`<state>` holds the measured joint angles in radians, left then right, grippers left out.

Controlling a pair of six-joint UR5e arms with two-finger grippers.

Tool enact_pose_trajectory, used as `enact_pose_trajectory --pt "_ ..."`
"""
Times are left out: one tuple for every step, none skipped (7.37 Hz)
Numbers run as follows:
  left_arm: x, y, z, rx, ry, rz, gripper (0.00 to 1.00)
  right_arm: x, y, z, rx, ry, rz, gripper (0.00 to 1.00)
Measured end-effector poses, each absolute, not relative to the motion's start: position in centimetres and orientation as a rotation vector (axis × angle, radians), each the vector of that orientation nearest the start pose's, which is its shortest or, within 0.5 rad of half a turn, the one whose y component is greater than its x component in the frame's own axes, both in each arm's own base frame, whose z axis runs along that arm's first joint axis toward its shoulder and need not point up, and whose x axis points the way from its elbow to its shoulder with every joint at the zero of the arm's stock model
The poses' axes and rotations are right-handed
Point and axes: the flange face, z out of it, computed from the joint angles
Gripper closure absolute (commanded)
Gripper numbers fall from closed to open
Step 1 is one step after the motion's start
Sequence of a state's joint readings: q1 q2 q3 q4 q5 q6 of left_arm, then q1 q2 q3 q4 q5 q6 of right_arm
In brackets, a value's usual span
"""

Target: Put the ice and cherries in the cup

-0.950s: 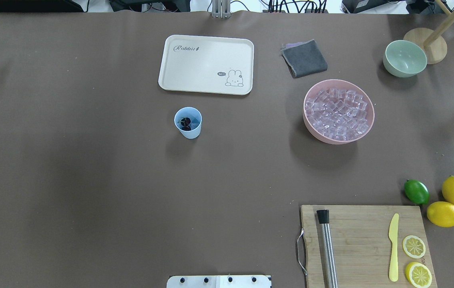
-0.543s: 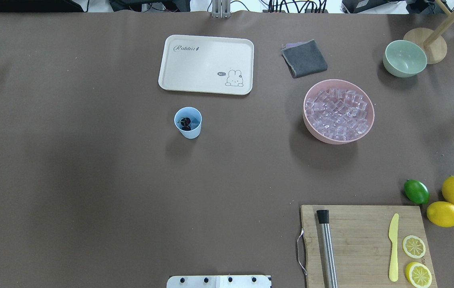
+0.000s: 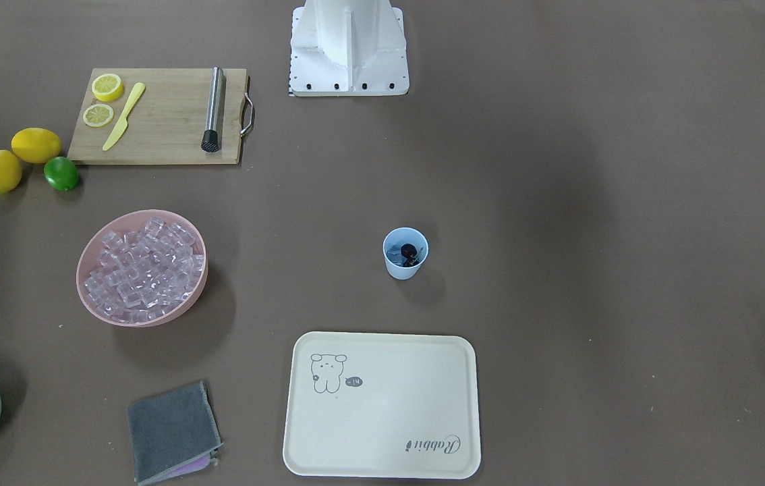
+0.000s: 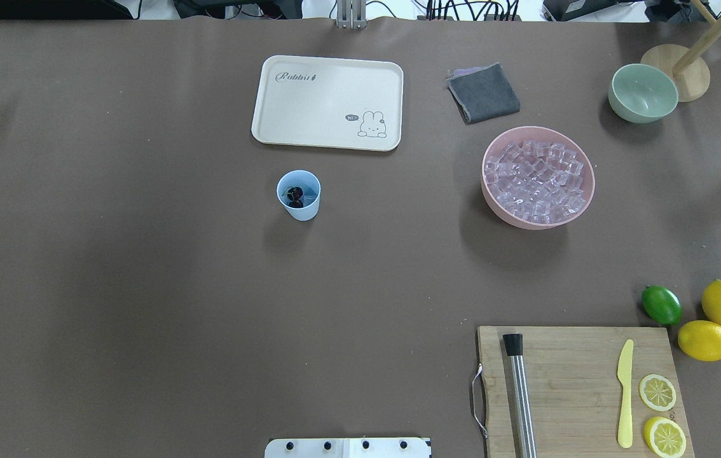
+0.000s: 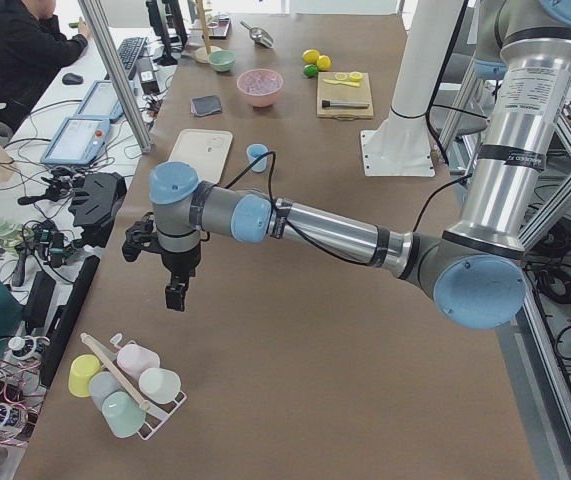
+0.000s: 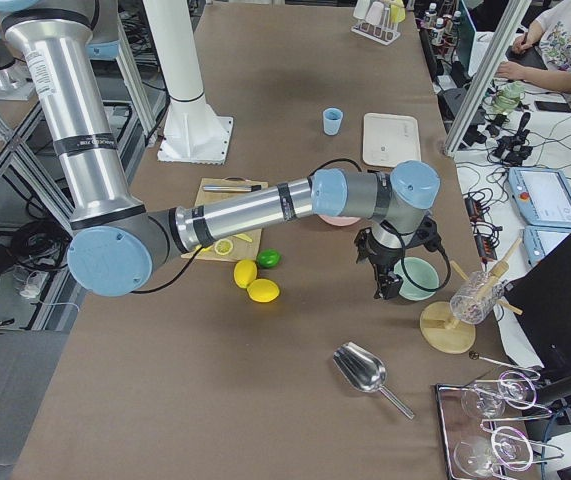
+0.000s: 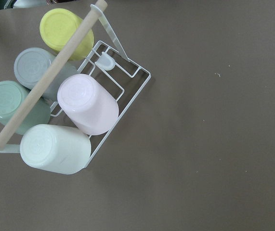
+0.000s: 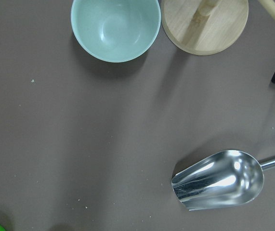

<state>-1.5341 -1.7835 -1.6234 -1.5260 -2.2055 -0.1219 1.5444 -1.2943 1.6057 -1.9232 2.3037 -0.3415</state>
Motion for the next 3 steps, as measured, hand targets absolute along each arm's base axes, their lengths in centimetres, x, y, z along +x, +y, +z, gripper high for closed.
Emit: enact_pose_trajectory --pt "-5.4 -57.8 53.0 0.166 0.648 -0.01 0.02 5.4 -58.8 52.9 0.054 -0.731 -0.277 0.01" --pt "-5.5 -57.2 53.2 0.166 0.648 -0.011 0.02 5.5 -58.7 53.2 0.039 -0.73 -0.242 0.01" --pt "-5.5 -56.7 53.3 0.166 0.649 -0.011 0.02 5.6 -58.8 53.8 0.023 -0.731 -0.225 0.0"
